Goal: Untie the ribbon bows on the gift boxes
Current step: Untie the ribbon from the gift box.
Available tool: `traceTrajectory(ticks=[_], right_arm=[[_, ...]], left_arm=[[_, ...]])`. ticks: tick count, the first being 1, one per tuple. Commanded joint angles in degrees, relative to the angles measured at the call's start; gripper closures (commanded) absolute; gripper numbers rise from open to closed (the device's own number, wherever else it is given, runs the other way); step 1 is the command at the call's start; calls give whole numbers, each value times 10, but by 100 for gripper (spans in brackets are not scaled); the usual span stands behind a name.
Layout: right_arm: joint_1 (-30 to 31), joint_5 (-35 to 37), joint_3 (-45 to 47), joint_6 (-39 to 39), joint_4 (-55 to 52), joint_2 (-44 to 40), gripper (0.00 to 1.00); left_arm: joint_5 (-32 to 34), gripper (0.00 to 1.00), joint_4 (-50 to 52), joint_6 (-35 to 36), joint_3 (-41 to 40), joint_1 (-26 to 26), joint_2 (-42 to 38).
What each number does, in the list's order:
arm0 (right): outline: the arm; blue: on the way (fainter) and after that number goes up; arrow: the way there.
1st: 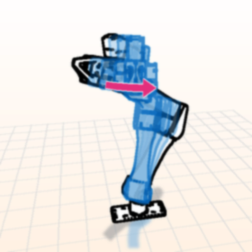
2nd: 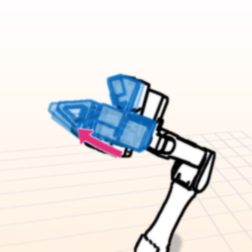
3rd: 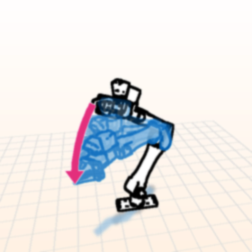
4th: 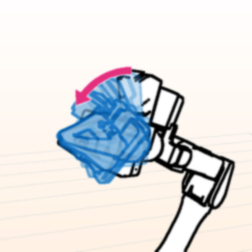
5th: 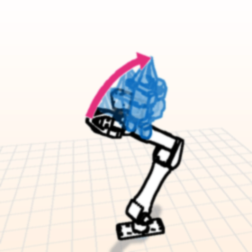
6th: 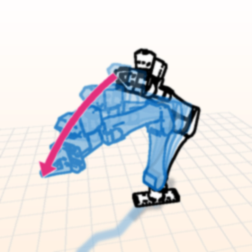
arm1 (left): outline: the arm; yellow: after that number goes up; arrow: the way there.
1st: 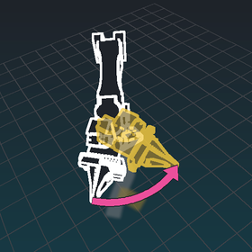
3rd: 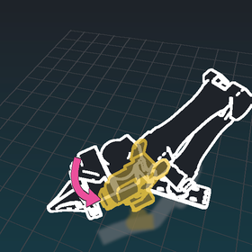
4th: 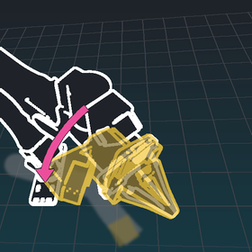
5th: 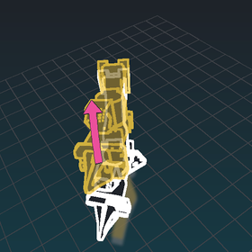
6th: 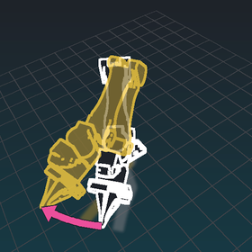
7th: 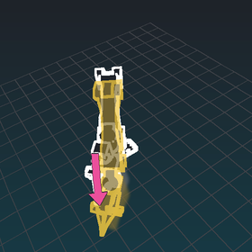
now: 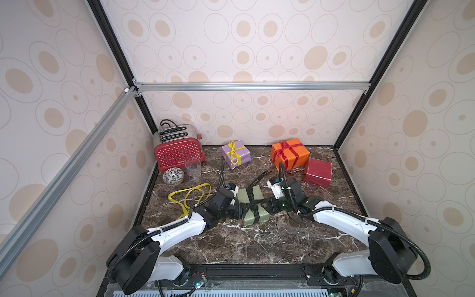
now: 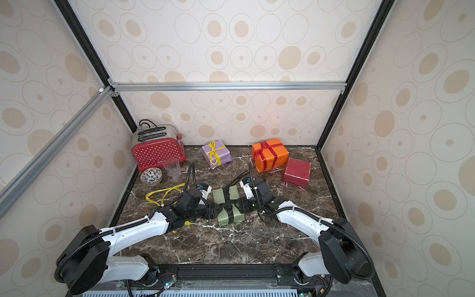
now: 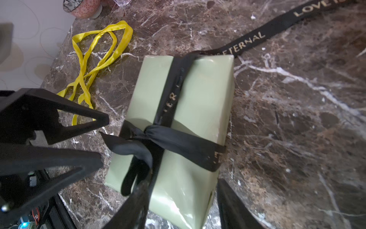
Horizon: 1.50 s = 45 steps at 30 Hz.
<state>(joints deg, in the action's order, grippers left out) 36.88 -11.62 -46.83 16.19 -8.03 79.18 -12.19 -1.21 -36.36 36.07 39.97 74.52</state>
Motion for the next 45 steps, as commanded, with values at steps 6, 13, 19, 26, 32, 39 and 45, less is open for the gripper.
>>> traceTrajectory(ticks=[6, 13, 19, 26, 32, 39, 45], right_arm=[[32, 97, -102, -156, -112, 71, 49], [32, 53, -186, -165, -173, 147, 62], [32, 44, -216, -168, -194, 182, 62], [32, 26, -224, -166, -206, 191, 61], [38, -9, -221, -156, -204, 191, 64], [41, -40, -217, -154, -196, 184, 63], [43, 27, -232, -160, -230, 190, 67]], left_arm=[[-36, 63, -41, 18, -2, 17, -2], [-26, 100, -27, 27, -3, 41, -48], [39, 100, -44, 25, -52, 48, -176], [202, 100, -33, -1, -134, 48, -370], [324, 70, 15, -33, -173, 48, -491], [383, 29, 52, -53, -182, 48, -532], [365, 29, 44, -52, -169, 48, -486]])
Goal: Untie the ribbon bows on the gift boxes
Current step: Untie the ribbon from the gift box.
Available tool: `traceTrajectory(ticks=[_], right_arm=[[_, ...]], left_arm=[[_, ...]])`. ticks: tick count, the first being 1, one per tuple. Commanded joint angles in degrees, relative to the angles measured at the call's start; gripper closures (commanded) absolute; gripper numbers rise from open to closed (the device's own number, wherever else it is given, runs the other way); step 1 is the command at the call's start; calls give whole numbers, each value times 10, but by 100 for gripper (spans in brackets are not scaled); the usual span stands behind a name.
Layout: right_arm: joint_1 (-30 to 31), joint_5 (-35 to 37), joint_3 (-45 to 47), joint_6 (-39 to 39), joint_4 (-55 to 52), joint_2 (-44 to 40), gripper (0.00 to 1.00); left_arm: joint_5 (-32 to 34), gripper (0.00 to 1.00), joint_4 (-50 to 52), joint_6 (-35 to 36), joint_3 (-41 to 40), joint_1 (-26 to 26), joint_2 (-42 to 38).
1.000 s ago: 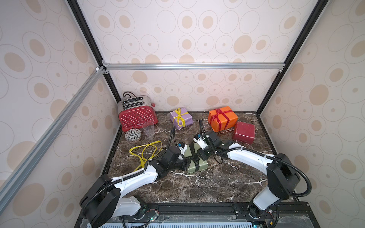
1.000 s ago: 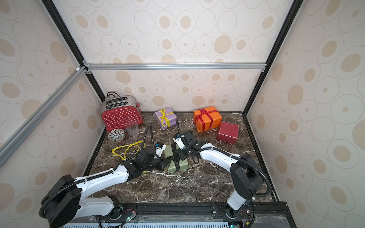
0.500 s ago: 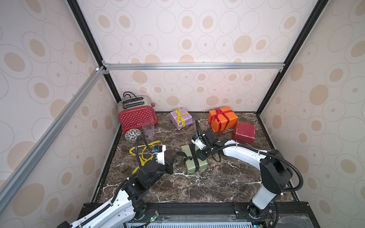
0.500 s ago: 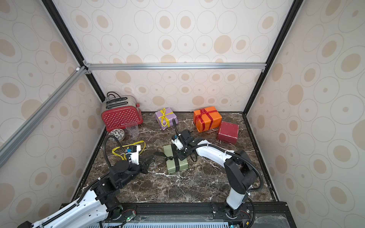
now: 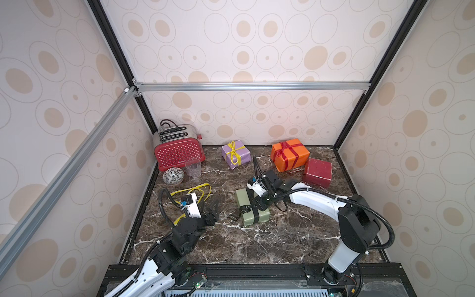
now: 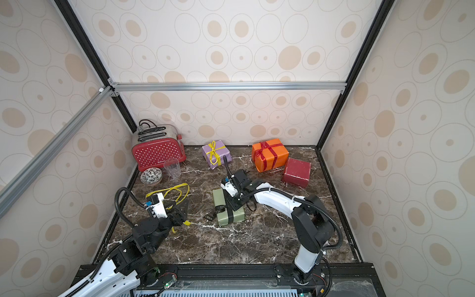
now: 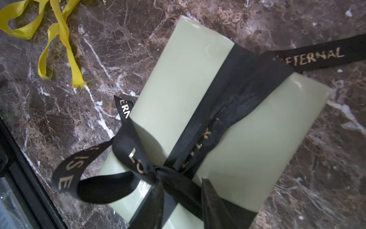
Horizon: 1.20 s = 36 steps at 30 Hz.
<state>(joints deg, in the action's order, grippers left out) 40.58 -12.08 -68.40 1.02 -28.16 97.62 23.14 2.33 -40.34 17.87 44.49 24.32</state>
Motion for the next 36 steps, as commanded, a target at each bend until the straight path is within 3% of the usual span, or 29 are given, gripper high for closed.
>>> traceTrajectory(ticks=[1, 16, 19, 23, 27, 36], right_arm=[[6, 39, -15, -11, -32, 1, 68], [30, 30, -15, -37, -36, 18, 62], [38, 71, -26, -41, -50, 30, 68], [40, 116, -30, -41, -58, 32, 87], [39, 135, -14, -37, -41, 8, 98], [29, 133, 14, 9, 23, -52, 100]], left_arm=[[10, 29, 8, -13, 16, 3, 25], [-17, 25, -11, -9, 28, 2, 83], [-17, 25, -11, -9, 28, 3, 84], [-18, 24, -9, -9, 29, 2, 84], [-19, 24, -8, -9, 30, 2, 82], [-25, 24, -7, -8, 31, 3, 83]])
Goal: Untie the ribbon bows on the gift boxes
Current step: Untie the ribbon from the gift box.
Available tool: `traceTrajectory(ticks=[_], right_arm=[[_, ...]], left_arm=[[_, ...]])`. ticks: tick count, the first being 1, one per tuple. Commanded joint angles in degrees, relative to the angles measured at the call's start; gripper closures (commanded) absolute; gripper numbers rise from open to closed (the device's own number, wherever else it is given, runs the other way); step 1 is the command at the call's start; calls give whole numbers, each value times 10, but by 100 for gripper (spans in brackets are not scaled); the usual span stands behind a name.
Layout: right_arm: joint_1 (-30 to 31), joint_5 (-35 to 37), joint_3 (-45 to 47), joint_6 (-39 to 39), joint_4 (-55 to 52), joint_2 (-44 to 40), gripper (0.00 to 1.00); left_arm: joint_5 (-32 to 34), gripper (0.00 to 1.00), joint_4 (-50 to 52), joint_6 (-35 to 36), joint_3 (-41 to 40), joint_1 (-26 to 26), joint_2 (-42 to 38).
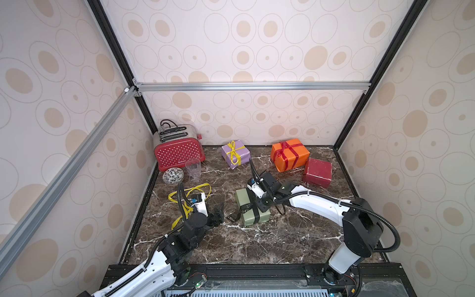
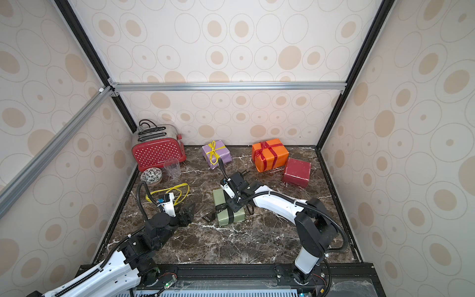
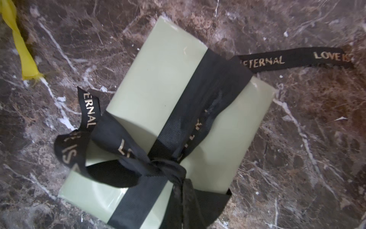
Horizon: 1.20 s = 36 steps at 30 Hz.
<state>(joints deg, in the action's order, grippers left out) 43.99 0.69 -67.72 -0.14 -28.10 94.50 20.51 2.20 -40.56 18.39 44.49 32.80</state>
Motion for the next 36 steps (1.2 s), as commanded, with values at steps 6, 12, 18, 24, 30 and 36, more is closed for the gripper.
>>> traceTrajectory(ticks=[6, 12, 18, 24, 30, 36], right_arm=[[-30, -3, 43, 81, 71, -33, 100], [-70, -34, 109, 181, 135, -55, 100], [-109, -85, 190, 300, 218, -89, 100], [-126, -67, 244, 368, 275, -131, 100], [-171, -48, 260, 459, 230, -130, 100], [-197, -54, 282, 509, 230, -115, 100]], left_arm=[[0, 24, -4, -5, 27, 3, -4], [-1, 24, -3, -5, 27, 2, -5], [-2, 24, -4, -3, 26, 3, -4], [-4, 25, -7, -5, 26, 3, 2], [-2, 25, -7, -4, 26, 2, 3], [-2, 25, -7, -5, 26, 3, 2]])
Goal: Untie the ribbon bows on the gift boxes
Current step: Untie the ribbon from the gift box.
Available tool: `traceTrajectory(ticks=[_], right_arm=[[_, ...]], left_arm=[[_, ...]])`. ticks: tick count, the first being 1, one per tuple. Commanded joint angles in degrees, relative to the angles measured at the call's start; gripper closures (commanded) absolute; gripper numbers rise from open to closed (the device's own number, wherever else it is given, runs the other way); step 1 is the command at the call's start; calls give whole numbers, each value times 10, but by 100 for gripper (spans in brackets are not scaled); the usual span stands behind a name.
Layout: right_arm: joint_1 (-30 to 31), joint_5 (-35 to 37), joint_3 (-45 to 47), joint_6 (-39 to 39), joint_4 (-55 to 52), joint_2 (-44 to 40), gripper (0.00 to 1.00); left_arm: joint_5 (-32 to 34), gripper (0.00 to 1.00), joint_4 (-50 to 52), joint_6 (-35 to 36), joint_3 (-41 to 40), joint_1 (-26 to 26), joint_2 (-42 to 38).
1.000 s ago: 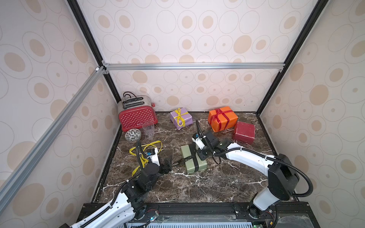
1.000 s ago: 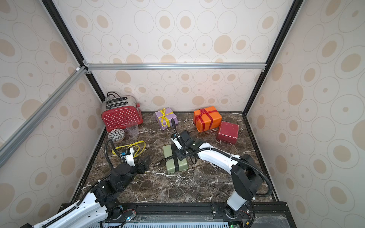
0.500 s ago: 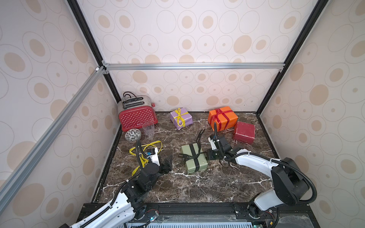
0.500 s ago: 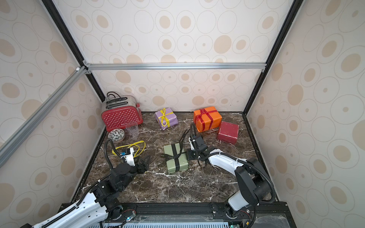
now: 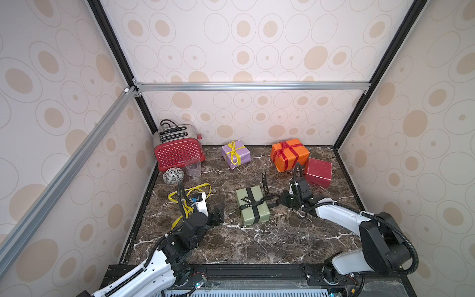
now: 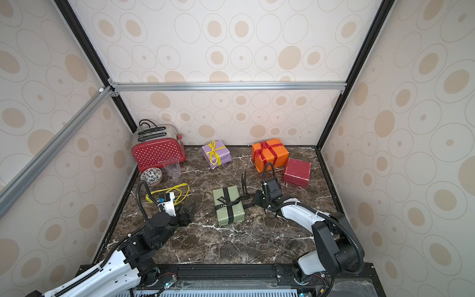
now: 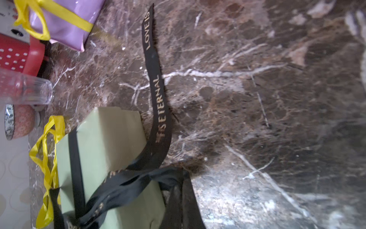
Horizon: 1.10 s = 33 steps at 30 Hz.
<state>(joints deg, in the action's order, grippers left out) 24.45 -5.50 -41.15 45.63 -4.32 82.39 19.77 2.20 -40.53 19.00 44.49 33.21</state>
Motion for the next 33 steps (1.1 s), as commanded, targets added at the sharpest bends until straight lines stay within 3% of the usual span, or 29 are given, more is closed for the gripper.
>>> traceTrajectory(ticks=[1, 6, 16, 17, 19, 21, 24, 30, 33], right_arm=[[-2, 11, 21, 58, -5, 4, 100], [-12, 55, 49, 110, -7, -22, 100], [-51, 74, 133, 201, 32, -89, 99], [-53, 74, 137, 205, 33, -93, 98], [-56, 75, 145, 208, 39, -94, 86], [-58, 68, 142, 197, 41, -88, 74], [-58, 59, 124, 167, 22, -75, 65], [-58, 60, 78, 79, -28, -70, 61], [-58, 45, 54, 29, -46, -76, 61]], left_arm=[[5, 25, -7, -3, 20, 2, -2], [5, 25, -6, -2, 21, 3, 0], [7, 25, -5, -2, 20, 3, -5], [7, 25, -4, -2, 20, 3, -5], [7, 25, -4, -2, 21, 2, -4], [5, 25, -5, -1, 22, 3, 0], [-2, 25, -8, 2, 25, 3, 10], [-51, 25, -23, 27, 47, 2, 74], [-102, 26, -39, 52, 72, 2, 147]])
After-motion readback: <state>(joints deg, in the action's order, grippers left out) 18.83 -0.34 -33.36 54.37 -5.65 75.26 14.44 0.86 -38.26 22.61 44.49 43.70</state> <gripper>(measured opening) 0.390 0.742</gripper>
